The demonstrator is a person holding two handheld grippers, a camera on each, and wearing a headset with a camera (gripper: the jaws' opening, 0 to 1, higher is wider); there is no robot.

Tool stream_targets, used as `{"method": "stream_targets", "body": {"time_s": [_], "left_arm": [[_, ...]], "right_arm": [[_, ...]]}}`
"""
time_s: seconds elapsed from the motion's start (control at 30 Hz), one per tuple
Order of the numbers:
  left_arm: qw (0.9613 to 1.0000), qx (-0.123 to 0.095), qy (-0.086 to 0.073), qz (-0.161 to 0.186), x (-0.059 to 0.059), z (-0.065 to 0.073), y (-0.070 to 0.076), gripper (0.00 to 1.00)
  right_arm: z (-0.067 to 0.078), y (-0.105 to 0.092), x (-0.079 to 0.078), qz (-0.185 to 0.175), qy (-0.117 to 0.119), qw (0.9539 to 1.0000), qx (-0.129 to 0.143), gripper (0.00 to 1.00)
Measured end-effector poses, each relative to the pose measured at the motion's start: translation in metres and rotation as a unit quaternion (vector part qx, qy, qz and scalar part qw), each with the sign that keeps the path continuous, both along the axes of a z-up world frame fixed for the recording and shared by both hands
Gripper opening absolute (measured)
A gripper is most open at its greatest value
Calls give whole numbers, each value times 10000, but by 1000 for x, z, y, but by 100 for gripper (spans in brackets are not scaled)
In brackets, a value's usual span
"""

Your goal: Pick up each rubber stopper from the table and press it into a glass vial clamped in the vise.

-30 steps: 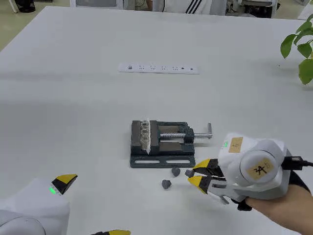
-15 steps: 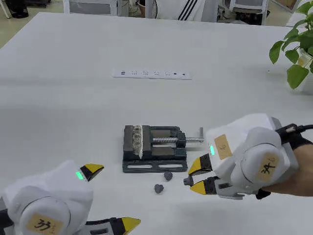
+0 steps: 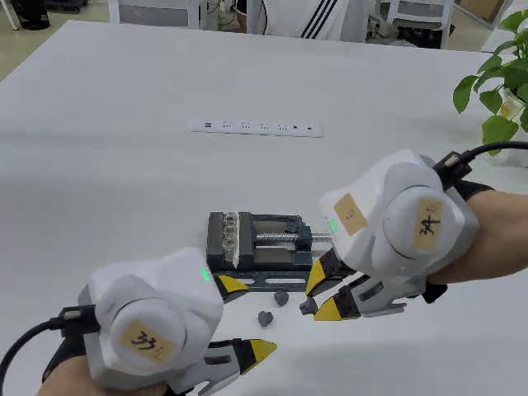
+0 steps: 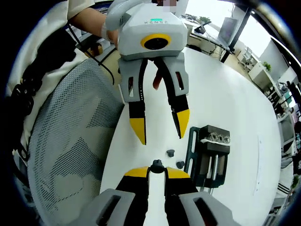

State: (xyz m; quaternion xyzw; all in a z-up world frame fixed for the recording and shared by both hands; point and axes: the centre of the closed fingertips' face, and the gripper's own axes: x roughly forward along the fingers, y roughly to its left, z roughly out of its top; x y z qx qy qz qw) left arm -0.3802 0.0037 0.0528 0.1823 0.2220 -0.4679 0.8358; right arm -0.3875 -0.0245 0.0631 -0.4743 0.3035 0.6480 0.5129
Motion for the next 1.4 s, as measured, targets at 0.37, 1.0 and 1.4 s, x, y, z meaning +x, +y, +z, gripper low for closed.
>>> {"method": "stream_targets", "body": {"time_s": [0.37, 1.0, 1.4], "left_arm": [[9980, 104, -101, -620, -10, 4, -28, 19], [9975, -89, 13, -706, -16, 4, -37, 5], [9975, -208, 141, -660, -20, 4, -38, 4]], "right_arm": [[-5, 2, -9, 101, 264, 9991, -312, 7], [-11, 1, -19, 165, 415, 9978, -482, 7], [-11, 0, -23, 70, 563, 9977, -364, 7]]}}
